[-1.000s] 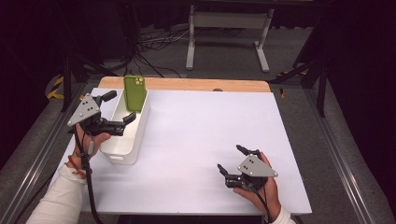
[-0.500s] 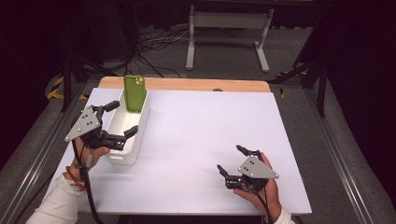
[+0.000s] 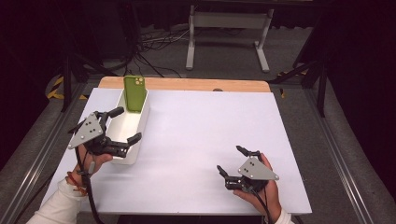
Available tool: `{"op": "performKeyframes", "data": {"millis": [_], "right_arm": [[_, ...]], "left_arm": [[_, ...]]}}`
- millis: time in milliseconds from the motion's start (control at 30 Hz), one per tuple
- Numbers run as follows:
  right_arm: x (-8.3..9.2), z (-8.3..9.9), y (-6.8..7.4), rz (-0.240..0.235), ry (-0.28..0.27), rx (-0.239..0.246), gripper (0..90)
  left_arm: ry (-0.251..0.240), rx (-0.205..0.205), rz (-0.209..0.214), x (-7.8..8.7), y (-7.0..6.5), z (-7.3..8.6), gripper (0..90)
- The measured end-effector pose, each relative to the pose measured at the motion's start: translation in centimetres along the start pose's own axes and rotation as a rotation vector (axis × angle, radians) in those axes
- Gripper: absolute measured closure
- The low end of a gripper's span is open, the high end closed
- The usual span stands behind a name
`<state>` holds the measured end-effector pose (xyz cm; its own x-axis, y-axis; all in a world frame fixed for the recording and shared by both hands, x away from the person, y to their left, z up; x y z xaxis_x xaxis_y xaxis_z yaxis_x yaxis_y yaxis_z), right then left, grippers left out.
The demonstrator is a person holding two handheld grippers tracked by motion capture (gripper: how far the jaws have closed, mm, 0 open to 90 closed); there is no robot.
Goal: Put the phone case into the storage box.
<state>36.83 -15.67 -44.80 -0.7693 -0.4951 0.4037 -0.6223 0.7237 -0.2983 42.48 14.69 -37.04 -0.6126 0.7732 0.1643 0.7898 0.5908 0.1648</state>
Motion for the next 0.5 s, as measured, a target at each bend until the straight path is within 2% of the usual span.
{"op": "performKeyframes", "data": {"millis": [167, 367, 500], "right_arm": [[0.2, -0.2, 0.0, -0.001, -0.007, 0.005, 14.7], [0.2, -0.3, 0.6, -0.012, -0.011, 0.018, 14.6], [0.2, -0.4, 0.8, -0.016, -0.013, 0.022, 14.6]], "left_arm": [[0.005, -0.008, 0.000, 0.3, -1.0, 0.3, 2.6], [0.022, -0.024, 0.020, 0.5, -2.3, 1.0, 2.6], [0.012, -0.037, 0.020, 0.7, -2.8, 1.0, 2.8]]}}
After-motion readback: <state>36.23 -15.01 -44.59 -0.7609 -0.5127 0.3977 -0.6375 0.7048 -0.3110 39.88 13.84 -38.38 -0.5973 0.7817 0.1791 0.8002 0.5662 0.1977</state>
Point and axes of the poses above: each handheld gripper's, and its own axes: x roughly backward along the jaws, z roughly out of its underside, y roughly to its left, the point moved 10 cm from there along -x, roughly forward along the jaws, and after that the axes turned 4 degrees about y, right-handed, at the moved point
